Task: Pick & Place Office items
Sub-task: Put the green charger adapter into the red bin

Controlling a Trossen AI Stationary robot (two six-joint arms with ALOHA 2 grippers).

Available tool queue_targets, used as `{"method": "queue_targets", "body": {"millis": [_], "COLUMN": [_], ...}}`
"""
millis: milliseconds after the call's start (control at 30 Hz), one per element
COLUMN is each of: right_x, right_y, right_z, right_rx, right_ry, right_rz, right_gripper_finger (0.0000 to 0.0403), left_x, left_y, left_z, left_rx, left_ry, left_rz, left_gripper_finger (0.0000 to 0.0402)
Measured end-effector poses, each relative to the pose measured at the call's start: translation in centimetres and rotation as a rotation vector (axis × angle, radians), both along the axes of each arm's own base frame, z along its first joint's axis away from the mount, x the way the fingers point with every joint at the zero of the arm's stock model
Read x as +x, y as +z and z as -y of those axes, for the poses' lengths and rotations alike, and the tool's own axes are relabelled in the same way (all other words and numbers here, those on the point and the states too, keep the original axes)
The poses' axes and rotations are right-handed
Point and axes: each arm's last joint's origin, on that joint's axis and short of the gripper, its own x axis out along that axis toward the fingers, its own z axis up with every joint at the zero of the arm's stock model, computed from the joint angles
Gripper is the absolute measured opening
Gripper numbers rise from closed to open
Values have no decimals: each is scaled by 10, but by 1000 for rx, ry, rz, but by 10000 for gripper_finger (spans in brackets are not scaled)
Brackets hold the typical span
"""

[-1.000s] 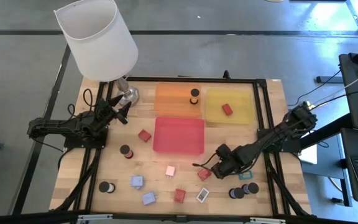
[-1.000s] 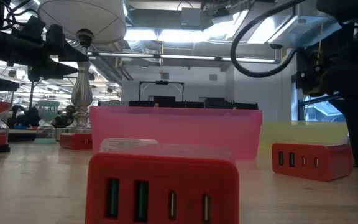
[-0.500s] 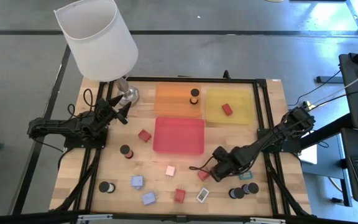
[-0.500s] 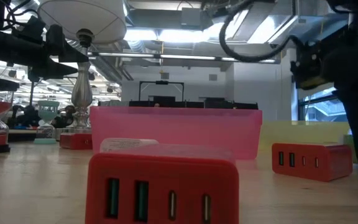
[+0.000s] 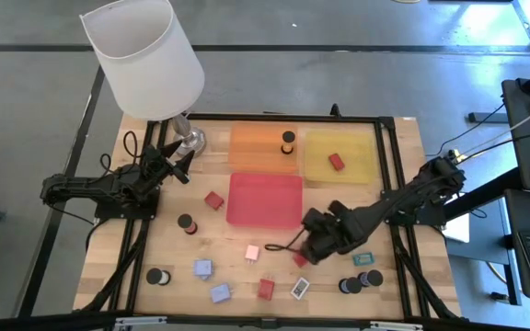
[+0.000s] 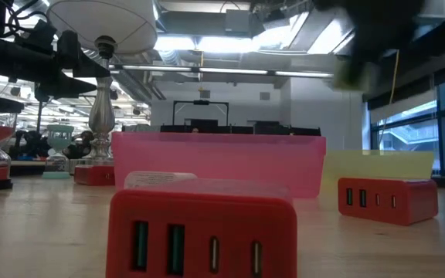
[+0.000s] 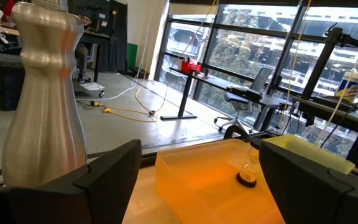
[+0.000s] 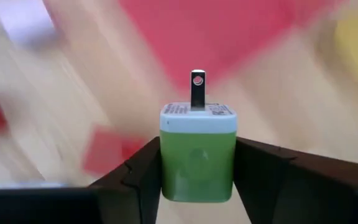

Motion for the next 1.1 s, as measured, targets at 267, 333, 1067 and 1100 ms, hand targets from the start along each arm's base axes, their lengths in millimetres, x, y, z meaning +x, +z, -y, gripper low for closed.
{"method": "queue_targets", "body": {"millis": [267, 333, 1067, 1100], "right_x": [52, 64, 108, 108], "right_y": [16, 8, -90, -90], "right_z": [35, 43, 69, 69], "right_rx": [-13, 10, 127, 125], "right_ry": [-59, -68, -106, -107], "right_rz": [319, 354, 126, 127], "right_gripper_finger": [159, 159, 160, 160], "left_x": [0, 0, 0, 0], "left_y": [0, 0, 0, 0], "left_z": [0, 0, 0, 0], "left_rx": [0, 0, 0, 0], "left_ry": [0, 0, 0, 0], "left_rz": [0, 0, 0, 0], "left_gripper_finger": [322, 322, 322, 322]}}
